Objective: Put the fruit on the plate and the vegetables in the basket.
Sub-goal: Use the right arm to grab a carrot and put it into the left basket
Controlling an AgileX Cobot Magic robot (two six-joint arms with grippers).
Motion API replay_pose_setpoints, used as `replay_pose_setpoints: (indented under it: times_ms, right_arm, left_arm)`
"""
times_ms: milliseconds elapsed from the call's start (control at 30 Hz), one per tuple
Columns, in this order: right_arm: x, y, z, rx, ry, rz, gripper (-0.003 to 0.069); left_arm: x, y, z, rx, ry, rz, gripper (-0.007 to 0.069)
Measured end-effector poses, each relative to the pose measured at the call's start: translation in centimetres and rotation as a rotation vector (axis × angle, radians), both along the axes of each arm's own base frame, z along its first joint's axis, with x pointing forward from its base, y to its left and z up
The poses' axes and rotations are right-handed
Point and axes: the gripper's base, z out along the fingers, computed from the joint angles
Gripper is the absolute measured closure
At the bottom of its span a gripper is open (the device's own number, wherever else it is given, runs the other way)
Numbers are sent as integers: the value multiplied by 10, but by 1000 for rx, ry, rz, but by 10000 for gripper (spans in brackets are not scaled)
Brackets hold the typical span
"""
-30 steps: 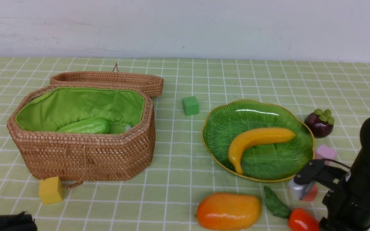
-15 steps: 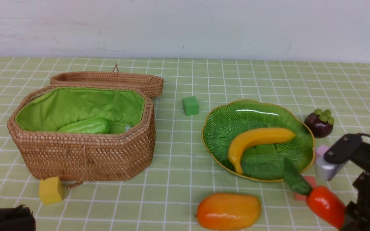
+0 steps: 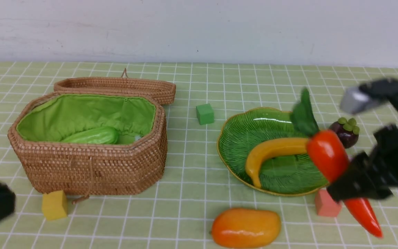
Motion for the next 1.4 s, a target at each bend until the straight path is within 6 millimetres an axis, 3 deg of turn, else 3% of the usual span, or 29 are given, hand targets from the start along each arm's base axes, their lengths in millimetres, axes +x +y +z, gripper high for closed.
replay_pose_setpoints:
  times_ms: [67, 200, 333, 400, 533, 567, 633, 667, 700, 833, 1067, 1100, 1267, 1400]
  right_arm:
    - [1, 12, 14, 24, -50, 32, 351]
    - [10, 57, 40, 55, -116, 150, 351]
    - [27, 99, 47, 37, -158, 244, 351]
    - [33, 114, 49, 36, -171, 272, 351]
    - [59, 171, 51, 55, -217, 357, 351]
    - [59, 171, 51, 56, -217, 357, 351]
    - [75, 204, 48, 73, -251, 399, 351]
    - [76, 206, 47, 72, -256, 404, 351]
    - [85, 223, 44, 79, -280, 425, 351]
    - [105, 256, 31, 90, -339, 458, 351]
    - [138, 284, 2, 89, -512, 491, 351]
    - [147, 290, -10, 86, -551, 475, 351]
    - [162, 298, -34, 60, -615, 444, 351]
    - [167, 299, -40, 36, -645, 437, 325]
  left_arm:
    - [5, 6, 1, 2, -17, 82, 588]
    - [14, 18, 6, -45, -48, 260, 587]
    - [17, 26, 8, -89, -50, 362, 586]
    - [18, 27, 8, -96, -49, 381, 586]
    - [19, 30, 7, -95, -40, 420, 586]
    - [19, 30, 7, -96, -40, 420, 586]
    - [19, 31, 7, -97, -40, 422, 585]
    - [19, 31, 7, -98, -40, 423, 585]
    - [19, 31, 7, -95, -43, 424, 585]
    - [19, 31, 8, -95, -45, 427, 585]
    - [19, 31, 8, -94, -46, 428, 585]
    - [19, 31, 7, -93, -44, 430, 585]
    - [19, 32, 7, -91, -41, 432, 585]
    - [19, 32, 7, -89, -38, 435, 585]
